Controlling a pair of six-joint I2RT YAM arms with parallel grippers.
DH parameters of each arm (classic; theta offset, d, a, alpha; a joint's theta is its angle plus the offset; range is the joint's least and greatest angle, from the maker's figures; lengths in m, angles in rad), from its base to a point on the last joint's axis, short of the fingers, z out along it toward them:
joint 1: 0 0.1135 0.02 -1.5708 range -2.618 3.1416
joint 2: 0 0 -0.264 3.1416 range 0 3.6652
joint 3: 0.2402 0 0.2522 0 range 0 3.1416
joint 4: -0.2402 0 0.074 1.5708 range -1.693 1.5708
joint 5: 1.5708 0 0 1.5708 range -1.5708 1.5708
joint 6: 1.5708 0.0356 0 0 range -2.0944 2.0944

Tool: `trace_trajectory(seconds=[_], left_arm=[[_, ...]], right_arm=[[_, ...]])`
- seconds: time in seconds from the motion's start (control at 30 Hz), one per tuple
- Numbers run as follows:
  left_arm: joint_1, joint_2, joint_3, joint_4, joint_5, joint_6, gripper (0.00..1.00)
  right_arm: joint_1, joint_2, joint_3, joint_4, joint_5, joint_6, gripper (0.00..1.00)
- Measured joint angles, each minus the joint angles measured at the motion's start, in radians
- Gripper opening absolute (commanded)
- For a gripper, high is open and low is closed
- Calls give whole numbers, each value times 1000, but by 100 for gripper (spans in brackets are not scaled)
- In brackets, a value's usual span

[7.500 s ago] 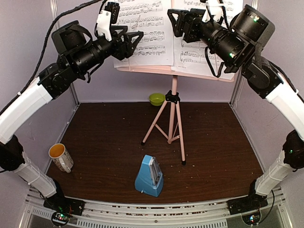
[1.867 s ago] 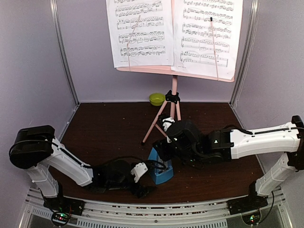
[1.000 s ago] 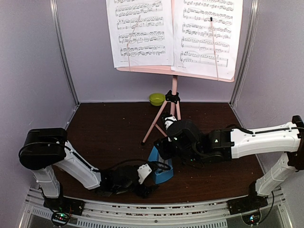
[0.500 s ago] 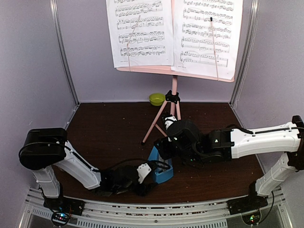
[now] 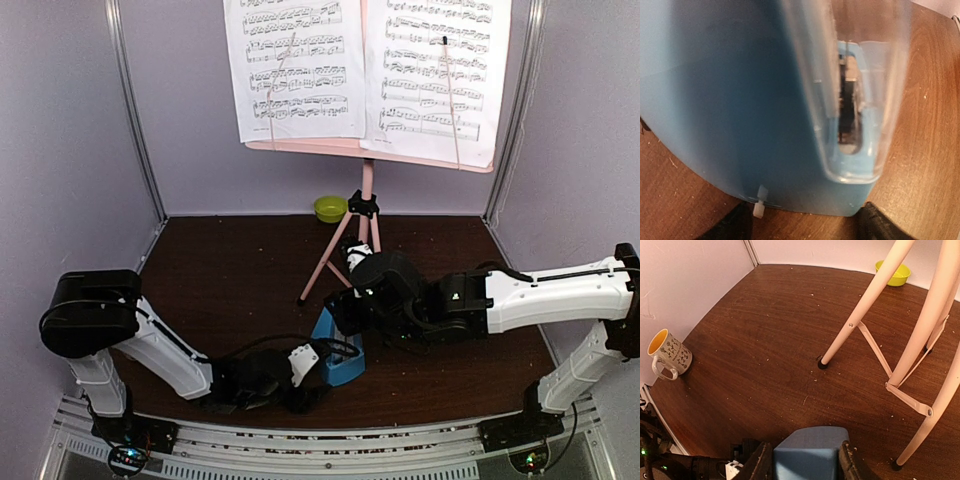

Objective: Set up the instrument practice props

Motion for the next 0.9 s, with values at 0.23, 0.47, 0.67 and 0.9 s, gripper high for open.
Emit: trace_trajectory(seconds=[0.23,0.47,0.67,0.9], left_arm=[[0,-60,-77,18,-64,-10,97],[0,-199,-128,0,-111,-19,96],[0,-264,-182,-45,-138,-53,95],[44,-394,-211,-167,-154,-164,90]], right_arm=[[1,-5,2,-3,-18,-16,90],[1,-85,2,15,-24,-73,100],[-23,-287,-105,72,-85,-135,96],[-121,-503,-444,128,-183,-168,59]])
